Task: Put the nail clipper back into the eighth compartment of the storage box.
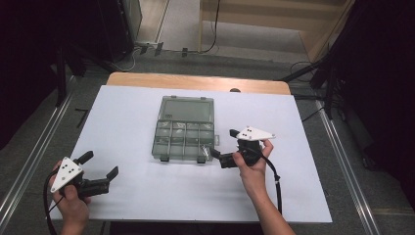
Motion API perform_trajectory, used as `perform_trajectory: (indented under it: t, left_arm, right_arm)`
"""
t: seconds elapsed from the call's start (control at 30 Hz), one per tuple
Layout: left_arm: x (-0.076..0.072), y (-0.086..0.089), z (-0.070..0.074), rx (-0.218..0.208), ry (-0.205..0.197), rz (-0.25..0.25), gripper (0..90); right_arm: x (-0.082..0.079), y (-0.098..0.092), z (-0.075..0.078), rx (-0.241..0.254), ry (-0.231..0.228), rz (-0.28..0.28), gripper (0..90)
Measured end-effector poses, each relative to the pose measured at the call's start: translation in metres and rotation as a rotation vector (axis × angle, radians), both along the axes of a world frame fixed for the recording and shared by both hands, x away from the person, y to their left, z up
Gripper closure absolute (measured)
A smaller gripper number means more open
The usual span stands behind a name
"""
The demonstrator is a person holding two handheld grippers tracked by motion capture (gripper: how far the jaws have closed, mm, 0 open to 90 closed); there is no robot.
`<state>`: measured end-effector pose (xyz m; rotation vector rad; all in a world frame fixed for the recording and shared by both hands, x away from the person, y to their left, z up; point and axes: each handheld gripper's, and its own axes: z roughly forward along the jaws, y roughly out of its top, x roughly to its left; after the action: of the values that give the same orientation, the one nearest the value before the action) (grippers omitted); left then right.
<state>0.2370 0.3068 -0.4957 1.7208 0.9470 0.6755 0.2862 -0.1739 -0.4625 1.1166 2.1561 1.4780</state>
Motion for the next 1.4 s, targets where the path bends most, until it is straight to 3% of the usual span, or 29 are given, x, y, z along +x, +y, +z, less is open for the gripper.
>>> perform_trajectory:
  t: [0.57, 1.03, 1.4]
  left_arm:
    - [0.0, 0.0, 0.0, 0.004, 0.0, 0.005, 0.0]
    - [0.0, -0.001, 0.0, 0.009, -0.001, 0.013, 0.0]
    - [-0.001, 0.001, 0.0, -0.021, 0.003, 0.025, 0.0]
  right_arm:
    - [-0.021, -0.046, 0.001, 0.019, -0.025, -0.109, 0.0]
    - [-0.039, -0.075, -0.003, 0.021, -0.042, -0.149, 0.0]
    - [-0.056, -0.107, -0.003, 0.029, -0.053, -0.214, 0.0]
